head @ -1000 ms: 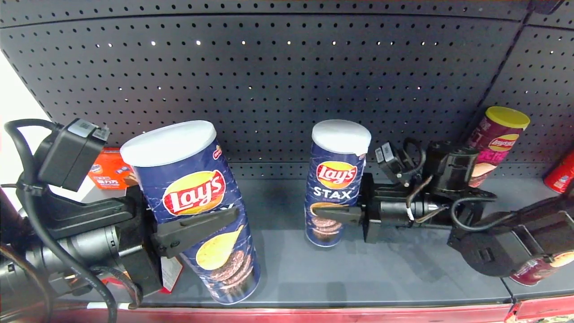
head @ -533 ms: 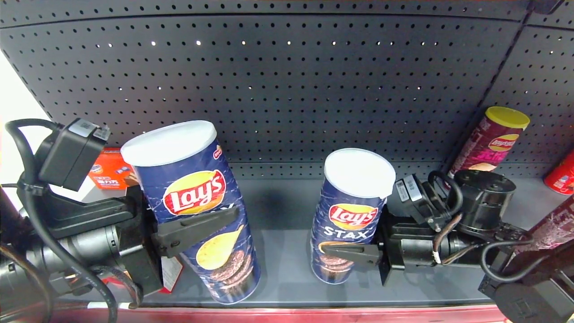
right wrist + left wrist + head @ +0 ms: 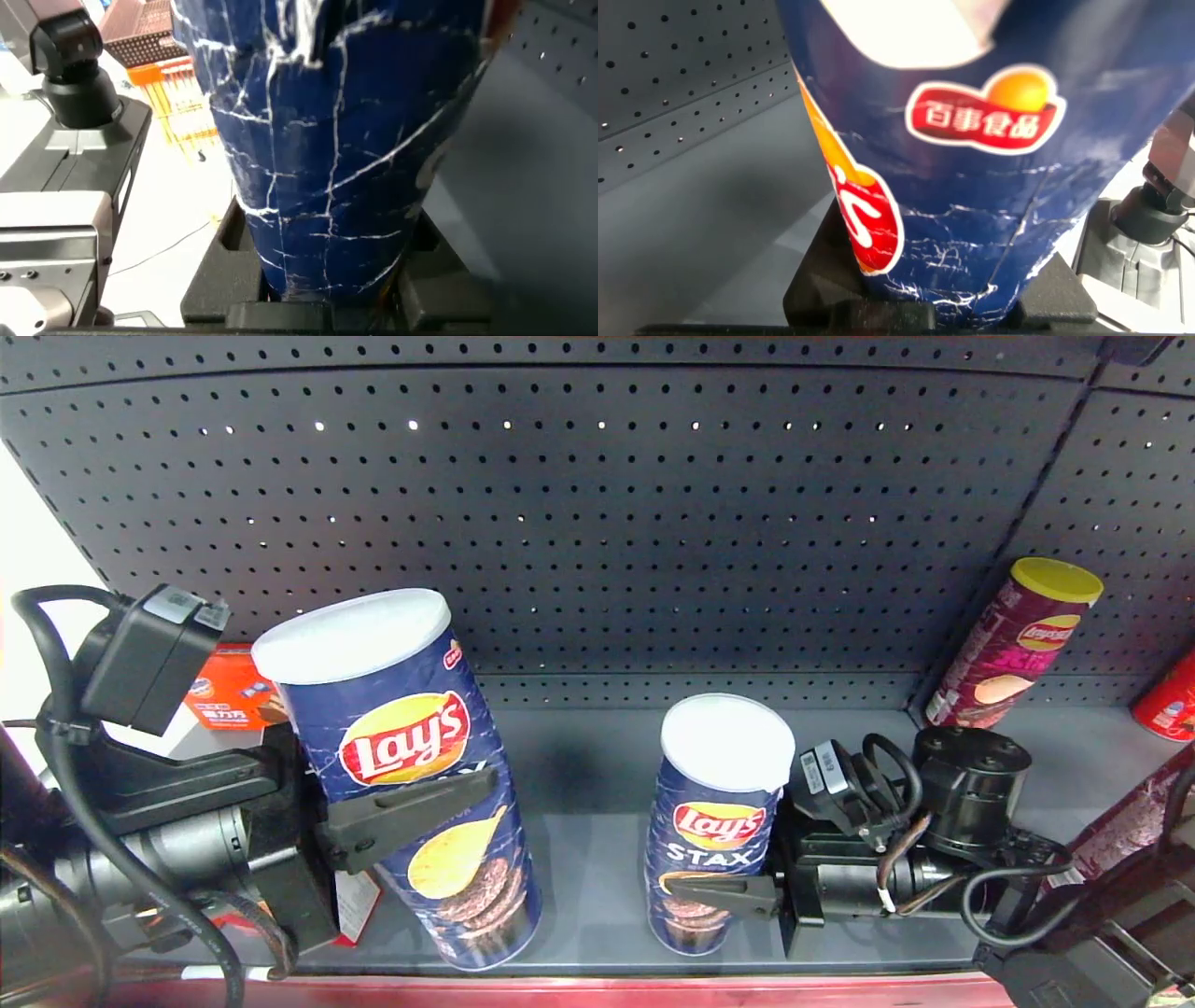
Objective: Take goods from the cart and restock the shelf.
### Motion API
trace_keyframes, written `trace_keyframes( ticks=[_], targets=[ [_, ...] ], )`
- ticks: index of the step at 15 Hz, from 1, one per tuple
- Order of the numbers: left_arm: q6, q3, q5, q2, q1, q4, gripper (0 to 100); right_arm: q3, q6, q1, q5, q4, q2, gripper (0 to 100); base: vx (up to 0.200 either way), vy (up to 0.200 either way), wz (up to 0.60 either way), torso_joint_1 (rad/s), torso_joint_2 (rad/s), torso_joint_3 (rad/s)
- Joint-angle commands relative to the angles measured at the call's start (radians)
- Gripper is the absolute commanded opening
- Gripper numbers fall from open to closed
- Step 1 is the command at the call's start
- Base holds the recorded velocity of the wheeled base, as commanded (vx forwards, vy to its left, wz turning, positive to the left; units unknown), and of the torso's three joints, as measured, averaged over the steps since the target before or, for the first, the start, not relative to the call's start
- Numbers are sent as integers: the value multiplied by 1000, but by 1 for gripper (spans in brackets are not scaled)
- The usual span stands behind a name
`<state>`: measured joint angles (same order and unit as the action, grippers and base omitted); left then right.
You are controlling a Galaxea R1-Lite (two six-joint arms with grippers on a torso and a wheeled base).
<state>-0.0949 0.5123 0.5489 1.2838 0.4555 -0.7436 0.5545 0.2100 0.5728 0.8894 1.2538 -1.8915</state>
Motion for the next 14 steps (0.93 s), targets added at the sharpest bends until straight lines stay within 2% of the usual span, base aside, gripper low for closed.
trace_keyframes(
  ticks=[1, 4, 5, 7, 12, 14],
  targets=[
    [0, 0, 0, 2, 0, 0, 0, 2, 2, 2, 2, 1, -24, 0, 0, 0, 0, 0, 0, 0],
    [0, 0, 0, 2, 0, 0, 0, 7, 2, 4, 2, 21, -46, 0, 0, 0, 0, 0, 0, 0],
    [0, 0, 0, 2, 0, 0, 0, 5, 3, 4, 3, 32, -51, 100, 0, 0, 0, 0, 0, 0],
    [0, -2, 0, 2, 0, 0, 0, -2, 2, 4, 3, 72, -57, 100, 0, 0, 0, 0, 0, 0],
    [0, -2, 0, 0, 0, 0, 0, -16, -4, -11, 0, 72, 17, 100, 0, 0, 0, 0, 0, 0],
    [0, -2, 0, 0, 2, 0, 0, -38, -20, -50, -1, 73, 58, 100, 0, 0, 0, 0, 0, 0]
  ],
)
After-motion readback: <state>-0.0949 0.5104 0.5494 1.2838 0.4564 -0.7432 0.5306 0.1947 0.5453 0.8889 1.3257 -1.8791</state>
